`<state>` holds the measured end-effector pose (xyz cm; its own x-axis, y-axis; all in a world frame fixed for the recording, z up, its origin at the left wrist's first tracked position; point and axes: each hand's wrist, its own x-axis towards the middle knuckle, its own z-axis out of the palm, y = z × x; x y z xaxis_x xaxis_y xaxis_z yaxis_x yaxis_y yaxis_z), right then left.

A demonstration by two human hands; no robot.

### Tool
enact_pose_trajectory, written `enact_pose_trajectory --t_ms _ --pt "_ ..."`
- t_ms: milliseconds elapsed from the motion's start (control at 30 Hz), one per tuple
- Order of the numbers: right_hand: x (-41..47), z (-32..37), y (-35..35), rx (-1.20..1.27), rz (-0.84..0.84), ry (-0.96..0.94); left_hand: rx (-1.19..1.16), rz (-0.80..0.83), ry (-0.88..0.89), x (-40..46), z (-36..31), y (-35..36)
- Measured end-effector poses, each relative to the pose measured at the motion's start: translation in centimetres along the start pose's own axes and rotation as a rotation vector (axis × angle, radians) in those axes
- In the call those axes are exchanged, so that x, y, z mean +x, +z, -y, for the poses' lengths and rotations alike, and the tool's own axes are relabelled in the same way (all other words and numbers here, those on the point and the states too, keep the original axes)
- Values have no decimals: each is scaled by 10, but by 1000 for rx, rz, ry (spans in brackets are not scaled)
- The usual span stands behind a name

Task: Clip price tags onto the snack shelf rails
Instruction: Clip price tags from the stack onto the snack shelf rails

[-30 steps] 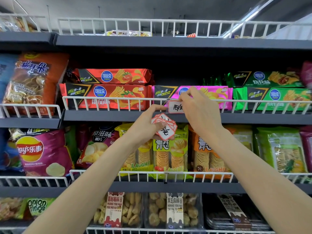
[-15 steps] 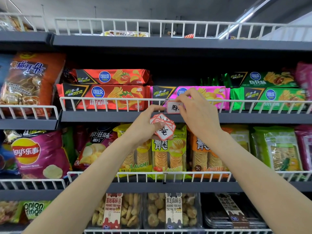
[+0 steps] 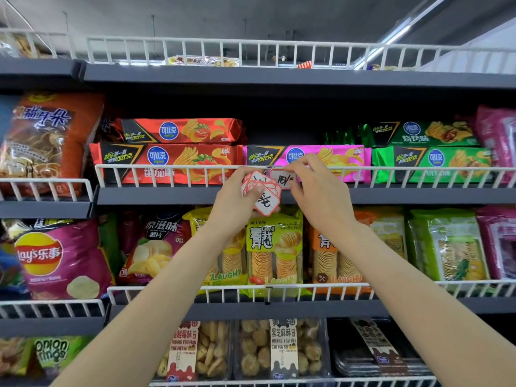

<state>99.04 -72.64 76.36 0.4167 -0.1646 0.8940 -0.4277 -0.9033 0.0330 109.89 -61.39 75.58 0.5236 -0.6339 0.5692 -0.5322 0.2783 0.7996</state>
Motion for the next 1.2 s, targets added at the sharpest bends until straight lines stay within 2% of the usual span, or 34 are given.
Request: enact_pose_trajectory --t_ms 200,300,467,700,833,967,1200 --pt "-9 -4 -5 439 35 173 -79 -50 13 -4 3 13" --pt "-21 -5 -8 601 155 249 -130 -40 27 -12 5 23" --pt "-39 -12 -2 624 225 353 -229 -8 -73 -24 14 41" --pt "-75 -28 12 725 244 464 -523 33 -327 -45 41 60" --pt "-93 -38 21 794 310 507 -514 35 -372 -59 58 68" --pt "-107 -44 28 805 370 486 -402 12 -355 -73 69 75" --pt "-127 -55 30 812 425 487 -340 -103 -304 -91 83 86"
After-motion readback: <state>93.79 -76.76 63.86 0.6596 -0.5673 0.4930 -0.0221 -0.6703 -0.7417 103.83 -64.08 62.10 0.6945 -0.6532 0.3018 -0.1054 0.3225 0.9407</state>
